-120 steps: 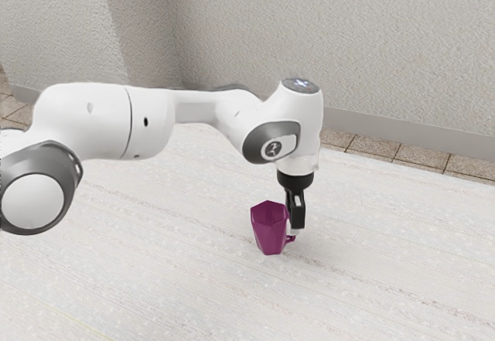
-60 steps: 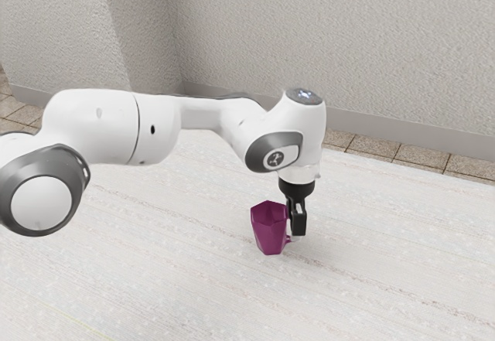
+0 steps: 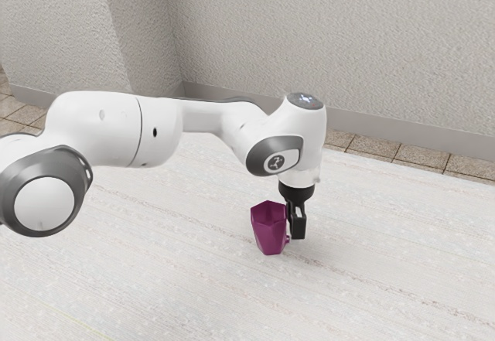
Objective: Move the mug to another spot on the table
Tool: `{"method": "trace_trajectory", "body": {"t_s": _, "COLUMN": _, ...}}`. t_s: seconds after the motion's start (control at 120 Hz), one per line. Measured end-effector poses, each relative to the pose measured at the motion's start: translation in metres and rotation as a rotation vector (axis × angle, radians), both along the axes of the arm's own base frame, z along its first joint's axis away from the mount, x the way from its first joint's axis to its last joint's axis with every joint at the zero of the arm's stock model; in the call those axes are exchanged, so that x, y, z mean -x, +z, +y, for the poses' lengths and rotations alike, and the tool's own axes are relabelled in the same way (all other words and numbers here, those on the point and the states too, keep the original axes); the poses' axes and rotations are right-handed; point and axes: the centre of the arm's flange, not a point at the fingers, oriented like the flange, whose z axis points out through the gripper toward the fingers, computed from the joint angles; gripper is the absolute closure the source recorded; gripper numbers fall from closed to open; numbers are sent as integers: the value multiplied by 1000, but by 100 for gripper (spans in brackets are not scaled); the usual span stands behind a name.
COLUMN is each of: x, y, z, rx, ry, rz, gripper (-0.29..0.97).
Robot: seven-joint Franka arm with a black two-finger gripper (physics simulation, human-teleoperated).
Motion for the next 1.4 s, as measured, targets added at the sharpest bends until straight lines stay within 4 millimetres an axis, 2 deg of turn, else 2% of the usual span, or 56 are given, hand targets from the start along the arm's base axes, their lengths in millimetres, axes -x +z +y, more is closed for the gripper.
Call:
{"method": "trace_trajectory", "body": {"t_s": 0.15, "x": 1, "y": -2, "z": 0, "rx": -2, "ry": -1, "rz": 5, "gripper": 1}}
{"method": "trace_trajectory", "body": {"t_s": 0.267, "x": 1, "y": -3, "z": 0, "rx": -4, "ry": -4, "rz": 10, "gripper": 8}}
{"method": "trace_trajectory", "body": {"t_s": 0.55, "x": 3, "y": -5, "z": 1, "rx": -13, "ry": -17, "rz": 29, "gripper": 48}}
{"method": "trace_trajectory", "body": {"t_s": 0.658, "x": 3, "y": -5, "z": 2, "rx": -14, "ry": -24, "rz": 34, "gripper": 55}}
{"method": "trace_trajectory", "body": {"t_s": 0.9, "x": 5, "y": 0, "z": 3, "rx": -31, "ry": -51, "rz": 56, "gripper": 62}}
{"method": "trace_trajectory", "body": {"t_s": 1.033, "x": 7, "y": 12, "z": 4, "rx": -58, "ry": -57, "rz": 99, "gripper": 65}}
{"method": "trace_trajectory", "body": {"t_s": 1.15, "x": 16, "y": 13, "z": 3, "rx": -136, "ry": -97, "rz": 142, "gripper": 66}}
{"method": "trace_trajectory", "body": {"t_s": 1.242, "x": 22, "y": 23, "z": -2, "rx": -209, "ry": -143, "rz": 151, "gripper": 69}}
{"method": "trace_trajectory", "body": {"t_s": 1.4, "x": 24, "y": 28, "z": 9, "rx": -322, "ry": -183, "rz": 168, "gripper": 72}}
